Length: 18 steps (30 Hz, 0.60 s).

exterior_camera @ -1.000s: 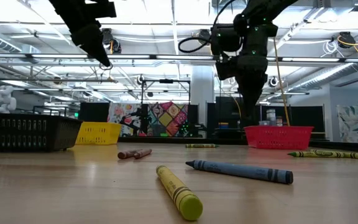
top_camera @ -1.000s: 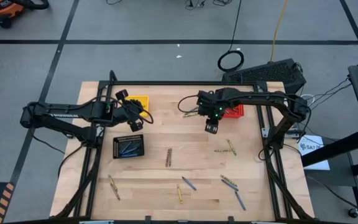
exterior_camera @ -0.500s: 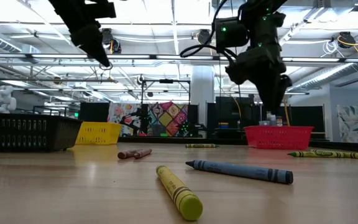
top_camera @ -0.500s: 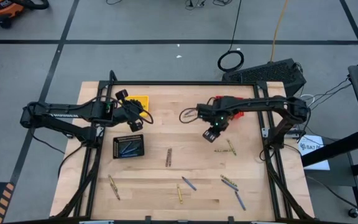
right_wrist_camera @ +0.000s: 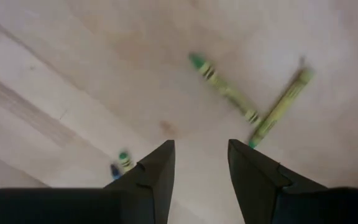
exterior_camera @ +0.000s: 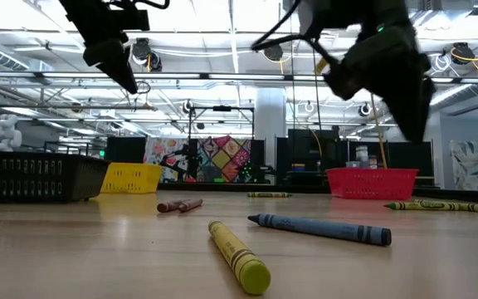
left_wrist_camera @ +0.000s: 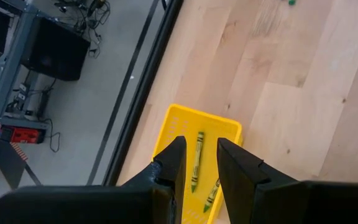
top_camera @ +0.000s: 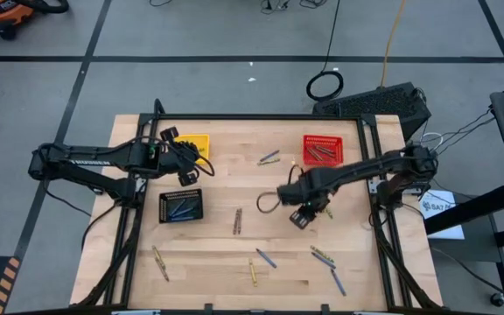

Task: Sort crayons
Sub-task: Put the blue crayon into the black bin

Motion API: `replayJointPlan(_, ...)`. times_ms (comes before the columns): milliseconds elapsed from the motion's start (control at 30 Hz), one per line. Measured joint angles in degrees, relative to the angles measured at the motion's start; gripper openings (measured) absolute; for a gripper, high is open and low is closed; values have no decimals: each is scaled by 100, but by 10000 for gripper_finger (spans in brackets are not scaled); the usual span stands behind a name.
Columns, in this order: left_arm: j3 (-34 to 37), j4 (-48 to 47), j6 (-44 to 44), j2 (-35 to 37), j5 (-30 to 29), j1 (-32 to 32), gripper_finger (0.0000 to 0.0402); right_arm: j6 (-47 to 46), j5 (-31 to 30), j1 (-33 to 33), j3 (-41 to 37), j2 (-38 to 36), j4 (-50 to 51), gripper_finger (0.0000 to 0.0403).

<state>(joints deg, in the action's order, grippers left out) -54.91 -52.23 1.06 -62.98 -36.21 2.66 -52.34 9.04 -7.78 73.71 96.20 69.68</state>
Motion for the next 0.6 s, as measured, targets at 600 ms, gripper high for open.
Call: replayJointPlan(600,0,71,5,0,375,0,85,-4129,-341,-2471,0,0,-489,134)
